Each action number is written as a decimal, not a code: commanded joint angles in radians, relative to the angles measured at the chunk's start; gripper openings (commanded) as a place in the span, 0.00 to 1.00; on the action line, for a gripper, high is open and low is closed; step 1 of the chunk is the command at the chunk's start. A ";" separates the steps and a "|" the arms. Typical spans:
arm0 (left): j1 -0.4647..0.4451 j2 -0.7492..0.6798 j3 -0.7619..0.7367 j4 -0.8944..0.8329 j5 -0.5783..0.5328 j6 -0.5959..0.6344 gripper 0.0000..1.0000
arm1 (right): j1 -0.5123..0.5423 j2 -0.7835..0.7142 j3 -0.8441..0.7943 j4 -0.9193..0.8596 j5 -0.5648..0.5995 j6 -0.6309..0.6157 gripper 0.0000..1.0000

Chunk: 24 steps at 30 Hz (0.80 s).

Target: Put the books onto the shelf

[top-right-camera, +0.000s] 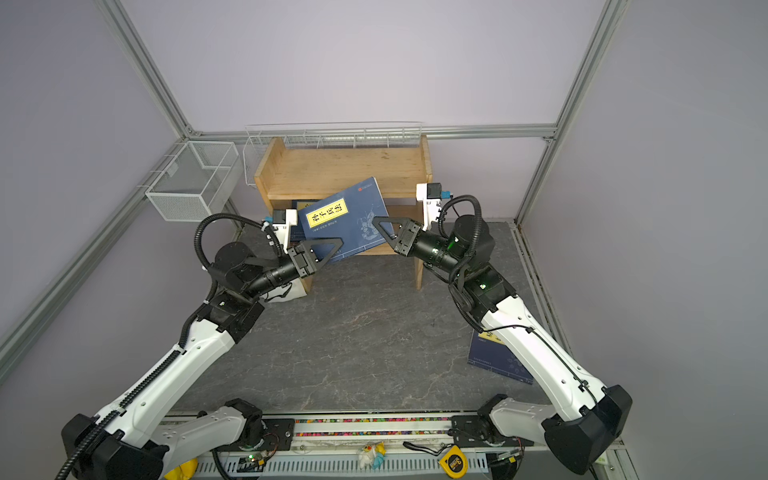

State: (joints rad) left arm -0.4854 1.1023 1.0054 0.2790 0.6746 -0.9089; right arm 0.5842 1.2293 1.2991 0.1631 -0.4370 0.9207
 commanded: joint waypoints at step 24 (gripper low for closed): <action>0.115 -0.037 0.190 -0.338 0.296 0.124 0.00 | -0.021 -0.052 -0.100 -0.159 -0.187 -0.130 0.57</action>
State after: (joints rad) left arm -0.3759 1.0534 1.1484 -0.0509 0.8833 -0.8017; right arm 0.5697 1.1713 1.2140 -0.0185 -0.5709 0.7921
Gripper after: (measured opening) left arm 0.102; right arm 0.585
